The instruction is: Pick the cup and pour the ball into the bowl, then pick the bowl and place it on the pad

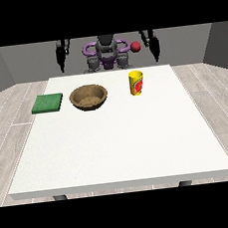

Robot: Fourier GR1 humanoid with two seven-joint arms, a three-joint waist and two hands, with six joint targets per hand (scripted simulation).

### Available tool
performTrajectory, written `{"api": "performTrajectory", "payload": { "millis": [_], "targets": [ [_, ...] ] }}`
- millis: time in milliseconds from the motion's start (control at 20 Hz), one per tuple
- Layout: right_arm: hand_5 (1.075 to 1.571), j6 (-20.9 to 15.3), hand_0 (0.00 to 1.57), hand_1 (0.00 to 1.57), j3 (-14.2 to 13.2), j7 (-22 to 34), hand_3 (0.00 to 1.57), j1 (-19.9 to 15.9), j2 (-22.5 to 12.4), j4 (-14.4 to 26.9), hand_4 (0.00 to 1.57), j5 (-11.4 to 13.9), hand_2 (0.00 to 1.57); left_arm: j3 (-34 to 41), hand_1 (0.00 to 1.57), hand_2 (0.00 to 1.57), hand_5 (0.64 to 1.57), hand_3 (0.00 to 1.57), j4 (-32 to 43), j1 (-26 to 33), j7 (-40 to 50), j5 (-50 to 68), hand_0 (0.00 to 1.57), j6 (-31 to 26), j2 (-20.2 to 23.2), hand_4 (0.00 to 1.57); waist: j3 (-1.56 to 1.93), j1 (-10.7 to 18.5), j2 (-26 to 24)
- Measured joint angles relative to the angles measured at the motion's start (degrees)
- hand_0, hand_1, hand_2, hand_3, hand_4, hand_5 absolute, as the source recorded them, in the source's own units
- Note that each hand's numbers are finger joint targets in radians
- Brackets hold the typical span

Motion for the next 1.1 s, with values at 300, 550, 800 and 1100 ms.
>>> {"api": "performTrajectory", "payload": {
  "millis": [300,550,800,1100],
  "targets": [
    [1.533,0.3,0.00,0.00,-0.7,3.6,0.00,-0.5,-1.6,-3.9,0.87,-0.5,0.00,0.5,0.00,0.00,1.566,0.00,-3.9,-0.6,3.6,0.7,0.00,-0.3,1.4,0.66,0.79,0.1,-10.7],
    [1.532,-0.2,0.00,0.00,-1.3,13.8,0.00,3.9,1.0,-9.2,0.86,-6.3,0.00,-1.2,0.00,0.00,1.564,0.00,-8.9,1.7,16.1,5.7,0.00,1.7,-3.4,0.64,1.24,-2.3,-21.6],
    [1.544,-2.3,0.00,0.00,-1.4,23.0,0.00,4.0,1.4,-17.9,0.77,-8.6,0.00,-3.8,0.00,0.00,1.559,0.00,-16.0,1.2,24.6,5.5,0.00,5.6,-4.9,0.57,1.36,-3.2,-21.6],
    [1.546,-3.0,0.00,0.00,-2.8,20.8,0.00,0.1,1.5,-21.8,0.72,-8.7,0.00,-5.1,0.00,0.00,1.550,0.00,-16.7,-3.4,19.3,2.6,0.00,8.0,-5.6,0.59,1.38,-3.9,-10.9]
  ]
}}
